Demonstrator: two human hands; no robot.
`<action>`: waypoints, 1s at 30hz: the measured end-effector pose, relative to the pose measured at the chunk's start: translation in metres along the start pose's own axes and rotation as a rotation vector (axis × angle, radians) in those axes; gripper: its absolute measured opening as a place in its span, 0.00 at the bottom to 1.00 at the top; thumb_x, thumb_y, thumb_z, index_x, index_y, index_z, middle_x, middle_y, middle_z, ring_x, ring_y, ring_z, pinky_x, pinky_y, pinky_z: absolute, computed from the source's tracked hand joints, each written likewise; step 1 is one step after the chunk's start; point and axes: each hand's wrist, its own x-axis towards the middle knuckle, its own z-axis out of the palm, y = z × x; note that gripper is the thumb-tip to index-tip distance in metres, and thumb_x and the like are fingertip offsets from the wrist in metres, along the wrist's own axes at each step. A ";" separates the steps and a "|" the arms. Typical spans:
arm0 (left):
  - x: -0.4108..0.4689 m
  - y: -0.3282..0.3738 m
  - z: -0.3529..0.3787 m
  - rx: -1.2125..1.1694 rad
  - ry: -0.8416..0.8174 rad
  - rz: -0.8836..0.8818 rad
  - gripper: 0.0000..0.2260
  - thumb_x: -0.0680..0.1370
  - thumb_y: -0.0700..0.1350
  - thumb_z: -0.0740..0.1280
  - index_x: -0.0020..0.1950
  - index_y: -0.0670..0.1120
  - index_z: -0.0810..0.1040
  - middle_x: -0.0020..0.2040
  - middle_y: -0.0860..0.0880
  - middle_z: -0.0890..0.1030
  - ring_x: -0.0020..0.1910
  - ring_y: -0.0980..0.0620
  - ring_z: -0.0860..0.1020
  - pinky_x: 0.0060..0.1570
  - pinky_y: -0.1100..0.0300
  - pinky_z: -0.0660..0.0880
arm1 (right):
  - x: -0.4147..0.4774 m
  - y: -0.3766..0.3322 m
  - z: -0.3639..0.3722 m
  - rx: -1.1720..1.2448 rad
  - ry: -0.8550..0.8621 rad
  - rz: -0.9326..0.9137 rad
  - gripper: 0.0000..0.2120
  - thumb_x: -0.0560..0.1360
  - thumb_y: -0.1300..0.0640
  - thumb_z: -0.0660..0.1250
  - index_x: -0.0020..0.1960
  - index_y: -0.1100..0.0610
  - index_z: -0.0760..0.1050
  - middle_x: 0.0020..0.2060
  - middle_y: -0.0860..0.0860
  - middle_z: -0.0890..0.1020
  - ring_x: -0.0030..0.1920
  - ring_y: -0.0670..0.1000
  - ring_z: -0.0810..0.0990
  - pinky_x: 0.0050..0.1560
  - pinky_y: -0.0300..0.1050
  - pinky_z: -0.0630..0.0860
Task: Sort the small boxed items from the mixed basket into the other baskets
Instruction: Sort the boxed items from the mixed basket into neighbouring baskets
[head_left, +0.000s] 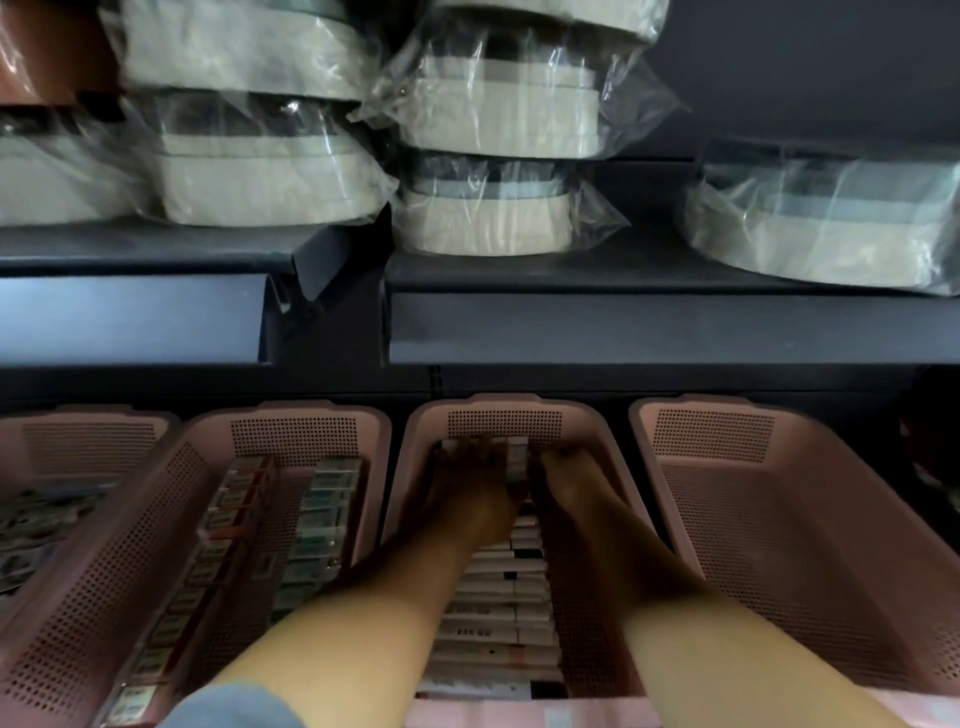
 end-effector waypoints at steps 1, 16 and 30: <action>-0.001 0.000 -0.001 0.001 0.000 -0.007 0.28 0.83 0.62 0.57 0.83 0.55 0.61 0.82 0.48 0.63 0.80 0.43 0.62 0.79 0.40 0.57 | 0.004 -0.001 0.006 -0.035 -0.019 -0.020 0.15 0.85 0.60 0.52 0.61 0.64 0.75 0.52 0.57 0.80 0.51 0.54 0.77 0.45 0.35 0.73; 0.004 -0.007 0.006 -0.104 0.002 -0.043 0.27 0.78 0.62 0.61 0.77 0.63 0.66 0.78 0.54 0.70 0.76 0.48 0.69 0.75 0.41 0.66 | -0.002 -0.014 0.024 0.190 -0.133 0.026 0.11 0.85 0.50 0.54 0.55 0.50 0.74 0.52 0.54 0.80 0.52 0.54 0.79 0.60 0.53 0.78; -0.050 -0.024 -0.055 -0.084 0.126 0.186 0.25 0.85 0.57 0.61 0.81 0.54 0.65 0.80 0.50 0.68 0.77 0.48 0.67 0.76 0.54 0.64 | -0.040 -0.038 -0.022 -0.025 -0.052 -0.192 0.14 0.82 0.56 0.63 0.65 0.58 0.78 0.59 0.53 0.81 0.56 0.50 0.78 0.54 0.39 0.74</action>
